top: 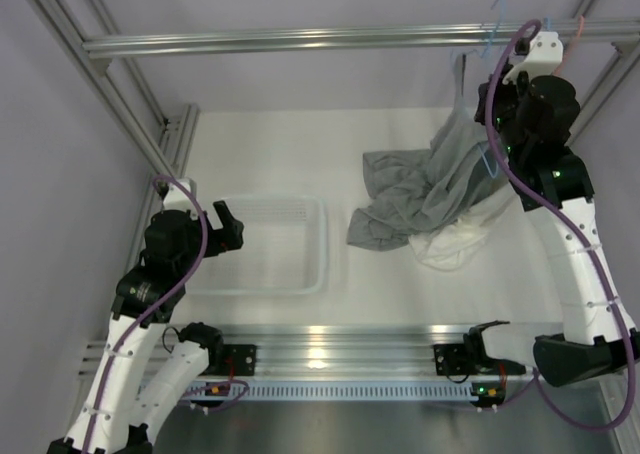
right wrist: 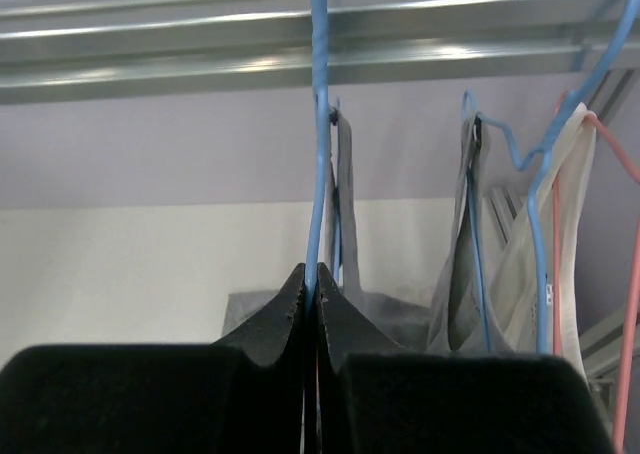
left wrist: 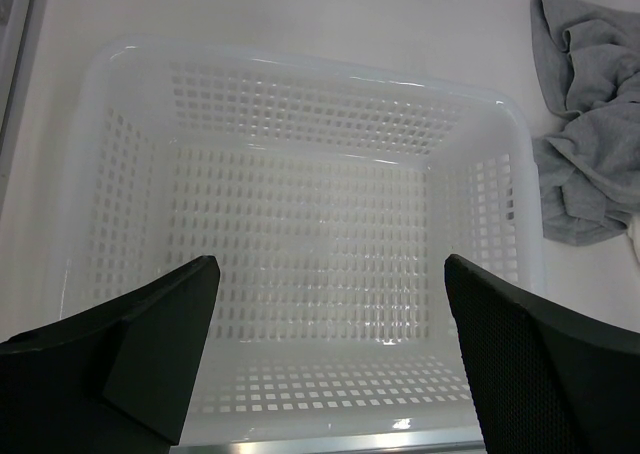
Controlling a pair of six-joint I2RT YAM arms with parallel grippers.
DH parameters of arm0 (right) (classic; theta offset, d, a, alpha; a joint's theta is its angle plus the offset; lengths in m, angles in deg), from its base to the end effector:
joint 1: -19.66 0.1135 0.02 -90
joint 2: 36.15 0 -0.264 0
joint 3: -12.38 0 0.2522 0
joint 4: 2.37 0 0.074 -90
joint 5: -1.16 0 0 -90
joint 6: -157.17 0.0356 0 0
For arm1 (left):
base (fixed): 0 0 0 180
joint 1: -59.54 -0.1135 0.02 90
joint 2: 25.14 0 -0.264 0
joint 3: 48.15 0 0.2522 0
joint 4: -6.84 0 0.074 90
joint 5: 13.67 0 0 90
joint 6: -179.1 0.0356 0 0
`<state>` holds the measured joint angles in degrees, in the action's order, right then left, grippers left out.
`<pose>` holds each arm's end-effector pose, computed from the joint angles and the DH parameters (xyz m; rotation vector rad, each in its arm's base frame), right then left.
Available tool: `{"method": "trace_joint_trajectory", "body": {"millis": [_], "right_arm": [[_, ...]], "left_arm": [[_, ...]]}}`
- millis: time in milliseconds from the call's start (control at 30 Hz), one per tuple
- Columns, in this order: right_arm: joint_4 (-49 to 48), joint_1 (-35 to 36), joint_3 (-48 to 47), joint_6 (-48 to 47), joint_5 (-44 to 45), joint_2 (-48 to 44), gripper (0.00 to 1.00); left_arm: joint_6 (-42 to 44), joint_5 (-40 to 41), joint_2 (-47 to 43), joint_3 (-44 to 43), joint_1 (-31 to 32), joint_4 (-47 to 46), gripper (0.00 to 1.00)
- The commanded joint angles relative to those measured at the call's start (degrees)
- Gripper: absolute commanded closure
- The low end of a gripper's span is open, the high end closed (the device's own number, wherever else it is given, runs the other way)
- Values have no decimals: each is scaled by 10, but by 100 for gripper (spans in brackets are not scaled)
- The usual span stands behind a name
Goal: Remove the tank top from the hanger
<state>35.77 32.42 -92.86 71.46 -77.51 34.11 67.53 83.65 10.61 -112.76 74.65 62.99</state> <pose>0.2417 0.0476 0.5006 0.0320 1.6250 0.0683 0.1207 -0.0279 0.3394 -0.1955 2.0443 -0.2688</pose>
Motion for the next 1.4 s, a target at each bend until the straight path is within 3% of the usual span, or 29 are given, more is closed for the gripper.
{"method": "trace_joint_trajectory", "body": {"millis": [0,267,533,667,767,800,833,900,933,1033,1167,1267,1367], "right_arm": [[-111,-15,2,8,-48,-16,100],[-145,-24,14,34,-104,-36,100],[-121,-25,144,47,-153,-184,100],[-98,-25,216,50,-148,-269,100],[-68,-24,246,67,-171,-332,100],[-58,-25,252,71,-184,-362,100],[-51,-24,257,83,-192,-376,100],[-29,-24,269,98,-217,-404,100],[-23,-24,271,111,-230,-427,100],[2,-24,271,129,-274,-463,100],[23,-24,272,123,-299,-500,100],[51,-24,266,115,-289,-509,100],[59,-24,262,115,-300,-513,100]], "left_arm": [[-3,2,-5,3,3,-32,1],[-4,2,-3,3,8,-32,1],[-6,-26,34,-28,7,-33,1],[-47,-134,74,-86,8,-71,1],[-92,-251,124,-108,20,-161,1],[-116,-274,141,-122,37,-193,1],[-121,-261,182,-132,101,-242,1],[-93,-195,231,-167,192,-266,1],[-76,-143,288,-213,272,-280,1],[-36,-155,390,-309,354,-312,1],[34,-129,469,-394,427,-389,1],[43,-119,510,-453,438,-389,2],[53,-91,528,-480,442,-392,10]]}}
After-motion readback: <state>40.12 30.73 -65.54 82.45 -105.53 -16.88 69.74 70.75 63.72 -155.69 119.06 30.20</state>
